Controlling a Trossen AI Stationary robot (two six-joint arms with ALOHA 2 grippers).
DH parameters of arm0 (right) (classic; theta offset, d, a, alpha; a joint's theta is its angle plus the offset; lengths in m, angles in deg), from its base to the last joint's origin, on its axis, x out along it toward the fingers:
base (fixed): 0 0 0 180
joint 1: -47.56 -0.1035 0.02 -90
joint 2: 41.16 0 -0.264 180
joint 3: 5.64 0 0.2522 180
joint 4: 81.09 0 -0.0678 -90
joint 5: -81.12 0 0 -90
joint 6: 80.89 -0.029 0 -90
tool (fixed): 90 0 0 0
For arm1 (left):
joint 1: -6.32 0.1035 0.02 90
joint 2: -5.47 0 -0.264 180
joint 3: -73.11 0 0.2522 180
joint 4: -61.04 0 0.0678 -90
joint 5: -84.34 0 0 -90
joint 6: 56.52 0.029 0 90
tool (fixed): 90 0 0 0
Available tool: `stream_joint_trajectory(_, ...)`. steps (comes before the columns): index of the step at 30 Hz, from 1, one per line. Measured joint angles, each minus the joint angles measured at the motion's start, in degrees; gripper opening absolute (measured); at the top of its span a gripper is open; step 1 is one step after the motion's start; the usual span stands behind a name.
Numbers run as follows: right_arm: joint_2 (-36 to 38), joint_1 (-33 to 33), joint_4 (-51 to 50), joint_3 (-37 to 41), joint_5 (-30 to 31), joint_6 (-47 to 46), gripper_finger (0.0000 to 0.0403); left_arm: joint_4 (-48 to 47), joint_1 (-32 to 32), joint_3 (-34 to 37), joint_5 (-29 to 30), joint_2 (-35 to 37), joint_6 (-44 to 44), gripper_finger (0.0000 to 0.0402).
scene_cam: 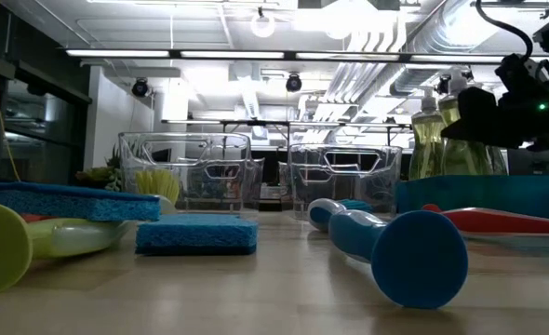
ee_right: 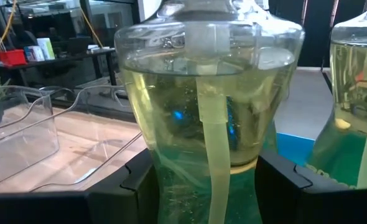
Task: Pick & Place Kitchen Sink Supplies
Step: Put the green dishwashing liquid dispenser into the blue bin
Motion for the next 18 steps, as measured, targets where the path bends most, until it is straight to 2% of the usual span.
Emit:
stream_joint_trajectory(7, -0.02, 0.07, 1.86, 0.05, -2.44, 2.87, 0.0190, 0.33, 0.00, 0.00, 0.31, 0.00, 0.04, 0.0366)
stream_joint_trajectory(18, 0.04, 0.02, 7.09, 0.22, -7.49, 12.14, 0.0249, 0.66, 0.00, 0.00, 0.44, 0.00, 0.15, 0.0366)
